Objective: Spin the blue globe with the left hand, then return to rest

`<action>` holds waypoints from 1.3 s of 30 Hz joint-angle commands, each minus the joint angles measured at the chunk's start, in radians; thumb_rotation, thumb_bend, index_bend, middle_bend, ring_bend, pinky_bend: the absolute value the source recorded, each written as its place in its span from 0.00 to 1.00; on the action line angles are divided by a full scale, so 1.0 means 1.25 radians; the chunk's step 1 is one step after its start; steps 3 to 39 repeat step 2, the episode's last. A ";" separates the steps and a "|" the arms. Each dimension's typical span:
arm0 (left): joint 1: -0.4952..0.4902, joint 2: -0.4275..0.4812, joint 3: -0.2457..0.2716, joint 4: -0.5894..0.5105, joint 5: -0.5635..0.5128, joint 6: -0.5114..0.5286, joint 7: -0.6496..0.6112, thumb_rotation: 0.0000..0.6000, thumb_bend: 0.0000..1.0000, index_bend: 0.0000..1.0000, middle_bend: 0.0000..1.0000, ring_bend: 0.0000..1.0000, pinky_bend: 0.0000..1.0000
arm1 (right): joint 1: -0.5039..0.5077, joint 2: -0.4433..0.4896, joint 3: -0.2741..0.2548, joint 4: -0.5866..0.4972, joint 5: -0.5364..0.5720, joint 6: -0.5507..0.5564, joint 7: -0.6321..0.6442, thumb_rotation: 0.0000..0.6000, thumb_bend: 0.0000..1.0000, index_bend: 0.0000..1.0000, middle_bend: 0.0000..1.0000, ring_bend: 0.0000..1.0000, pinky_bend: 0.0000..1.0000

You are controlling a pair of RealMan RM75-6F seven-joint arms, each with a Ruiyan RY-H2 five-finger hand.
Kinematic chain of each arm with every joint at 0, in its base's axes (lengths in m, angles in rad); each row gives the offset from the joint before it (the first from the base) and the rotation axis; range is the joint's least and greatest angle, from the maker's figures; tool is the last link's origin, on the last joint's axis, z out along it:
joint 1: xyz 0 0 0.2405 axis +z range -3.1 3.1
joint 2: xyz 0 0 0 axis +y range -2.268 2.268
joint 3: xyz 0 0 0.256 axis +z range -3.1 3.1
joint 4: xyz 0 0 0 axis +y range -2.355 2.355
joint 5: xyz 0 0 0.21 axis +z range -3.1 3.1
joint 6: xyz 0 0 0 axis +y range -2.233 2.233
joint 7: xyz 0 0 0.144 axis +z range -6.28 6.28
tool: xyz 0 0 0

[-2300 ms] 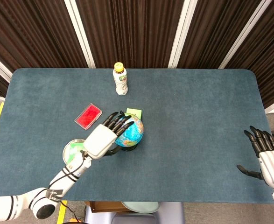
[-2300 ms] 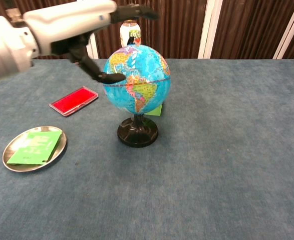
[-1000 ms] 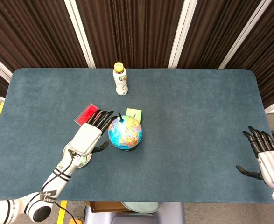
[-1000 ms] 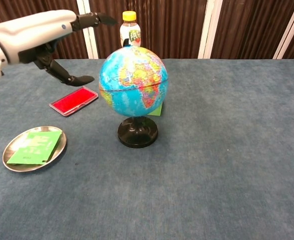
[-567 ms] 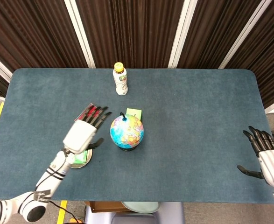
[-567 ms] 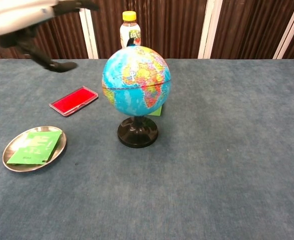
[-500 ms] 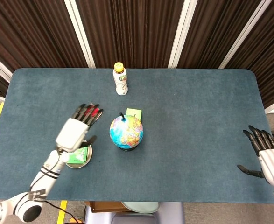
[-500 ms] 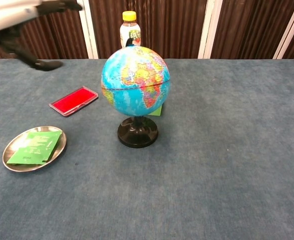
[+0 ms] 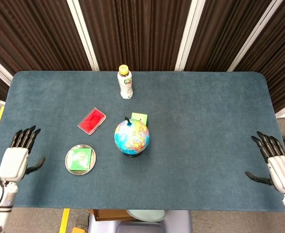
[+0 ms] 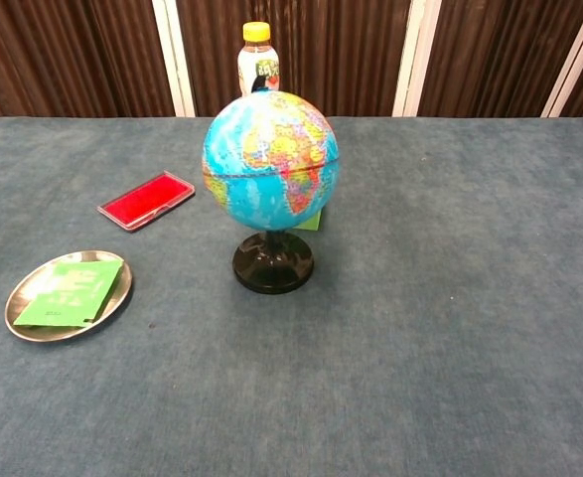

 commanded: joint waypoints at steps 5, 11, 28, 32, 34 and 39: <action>0.085 -0.010 0.046 0.011 0.031 0.071 -0.016 1.00 0.32 0.05 0.00 0.00 0.00 | -0.027 -0.014 -0.012 0.003 -0.002 0.031 -0.007 1.00 0.05 0.00 0.00 0.00 0.00; 0.085 -0.010 0.046 0.011 0.031 0.071 -0.016 1.00 0.32 0.05 0.00 0.00 0.00 | -0.027 -0.014 -0.012 0.003 -0.002 0.031 -0.007 1.00 0.05 0.00 0.00 0.00 0.00; 0.085 -0.010 0.046 0.011 0.031 0.071 -0.016 1.00 0.32 0.05 0.00 0.00 0.00 | -0.027 -0.014 -0.012 0.003 -0.002 0.031 -0.007 1.00 0.05 0.00 0.00 0.00 0.00; 0.085 -0.010 0.046 0.011 0.031 0.071 -0.016 1.00 0.32 0.05 0.00 0.00 0.00 | -0.027 -0.014 -0.012 0.003 -0.002 0.031 -0.007 1.00 0.05 0.00 0.00 0.00 0.00; 0.085 -0.010 0.046 0.011 0.031 0.071 -0.016 1.00 0.32 0.05 0.00 0.00 0.00 | -0.027 -0.014 -0.012 0.003 -0.002 0.031 -0.007 1.00 0.05 0.00 0.00 0.00 0.00; 0.085 -0.010 0.046 0.011 0.031 0.071 -0.016 1.00 0.32 0.05 0.00 0.00 0.00 | -0.027 -0.014 -0.012 0.003 -0.002 0.031 -0.007 1.00 0.05 0.00 0.00 0.00 0.00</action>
